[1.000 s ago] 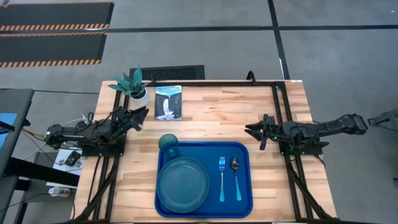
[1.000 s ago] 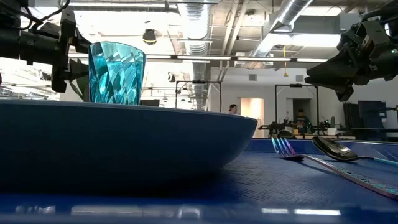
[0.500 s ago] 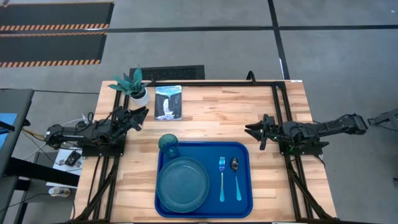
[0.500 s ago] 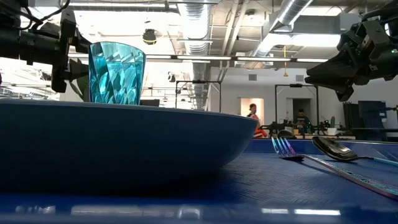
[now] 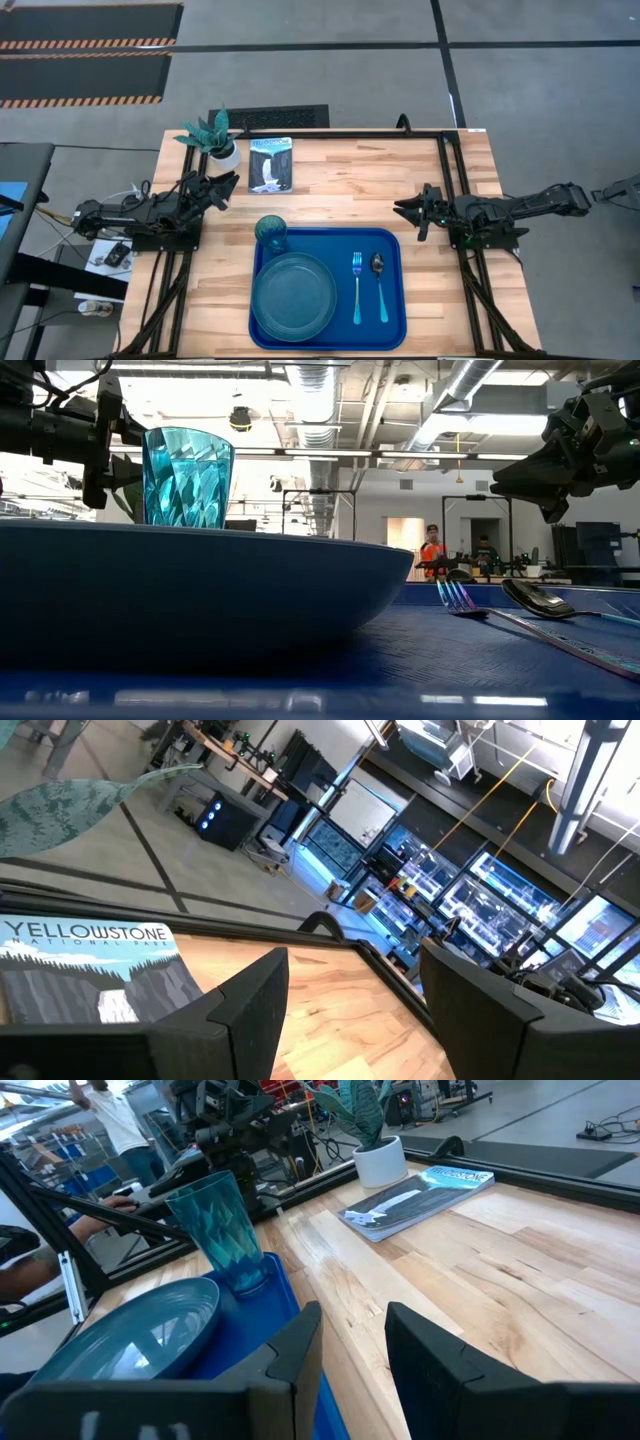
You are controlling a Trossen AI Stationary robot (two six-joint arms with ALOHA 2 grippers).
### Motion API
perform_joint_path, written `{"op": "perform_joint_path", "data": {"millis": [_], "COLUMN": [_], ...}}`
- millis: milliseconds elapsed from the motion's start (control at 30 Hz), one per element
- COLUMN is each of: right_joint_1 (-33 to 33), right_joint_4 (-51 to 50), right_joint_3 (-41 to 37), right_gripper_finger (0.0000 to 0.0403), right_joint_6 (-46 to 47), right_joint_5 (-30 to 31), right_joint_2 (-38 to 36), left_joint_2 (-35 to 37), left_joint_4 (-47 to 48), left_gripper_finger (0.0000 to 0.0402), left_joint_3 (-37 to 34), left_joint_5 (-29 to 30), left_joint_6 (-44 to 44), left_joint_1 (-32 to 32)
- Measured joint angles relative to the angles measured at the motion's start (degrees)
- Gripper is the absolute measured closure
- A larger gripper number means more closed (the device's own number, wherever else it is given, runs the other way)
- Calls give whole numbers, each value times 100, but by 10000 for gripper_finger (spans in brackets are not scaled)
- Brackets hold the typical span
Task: Pick and place plate/cup/fork/spoon on tray
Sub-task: Return to Home Position
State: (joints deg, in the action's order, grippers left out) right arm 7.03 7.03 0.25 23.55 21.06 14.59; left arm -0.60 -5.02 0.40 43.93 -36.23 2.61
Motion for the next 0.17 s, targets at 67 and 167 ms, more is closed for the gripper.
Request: {"op": "perform_joint_path", "data": {"millis": [67, 167], "right_joint_1": [1, 1], "right_joint_4": [-1, -1], "right_joint_3": [2, 1], "right_gripper_finger": [265, 266], "right_joint_6": [0, 0], "right_joint_5": [1, 2], "right_joint_2": [-2, -1], "left_joint_2": [0, 0], "left_joint_4": [1, 0], "left_gripper_finger": [187, 187], "left_joint_3": [0, -1], "left_joint_5": [0, 2], "left_joint_6": [0, 0], "left_joint_1": [0, 0]}}
